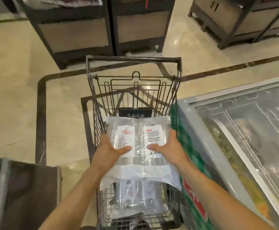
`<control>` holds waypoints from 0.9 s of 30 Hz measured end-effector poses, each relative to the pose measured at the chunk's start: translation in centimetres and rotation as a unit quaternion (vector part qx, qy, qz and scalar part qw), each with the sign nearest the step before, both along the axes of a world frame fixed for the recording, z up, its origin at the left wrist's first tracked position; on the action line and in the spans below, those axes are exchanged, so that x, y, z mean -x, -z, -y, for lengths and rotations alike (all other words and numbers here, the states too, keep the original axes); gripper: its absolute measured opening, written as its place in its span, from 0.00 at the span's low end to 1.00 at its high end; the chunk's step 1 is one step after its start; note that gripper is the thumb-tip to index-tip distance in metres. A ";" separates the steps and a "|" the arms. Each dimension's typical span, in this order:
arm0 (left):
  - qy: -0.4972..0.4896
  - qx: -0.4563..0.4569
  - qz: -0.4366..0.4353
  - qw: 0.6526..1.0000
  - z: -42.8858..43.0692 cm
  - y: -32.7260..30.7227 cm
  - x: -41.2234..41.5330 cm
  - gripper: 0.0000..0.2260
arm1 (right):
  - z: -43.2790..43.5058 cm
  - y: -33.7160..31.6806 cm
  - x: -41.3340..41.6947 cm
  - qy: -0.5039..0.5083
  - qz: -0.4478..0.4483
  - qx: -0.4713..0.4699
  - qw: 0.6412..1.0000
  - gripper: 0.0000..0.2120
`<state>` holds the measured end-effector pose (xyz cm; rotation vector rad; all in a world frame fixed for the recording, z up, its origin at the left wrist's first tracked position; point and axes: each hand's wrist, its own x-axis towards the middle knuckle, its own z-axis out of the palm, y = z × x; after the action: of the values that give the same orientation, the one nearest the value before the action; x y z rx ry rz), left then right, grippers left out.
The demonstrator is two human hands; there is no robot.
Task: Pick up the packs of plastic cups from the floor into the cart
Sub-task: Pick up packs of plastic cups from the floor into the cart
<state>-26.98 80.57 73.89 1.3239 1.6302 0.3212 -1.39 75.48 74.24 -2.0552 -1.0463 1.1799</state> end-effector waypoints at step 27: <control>0.012 0.071 -0.062 0.995 -11.7 36.8 -6.3 0.61 | -12.0 31.9 -2.9 0.050 0.149 0.143 0.977 0.50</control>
<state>-20.65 92.31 37.11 1.2765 1.7058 0.1081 1.54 87.52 42.39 -2.5394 -0.9336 1.0411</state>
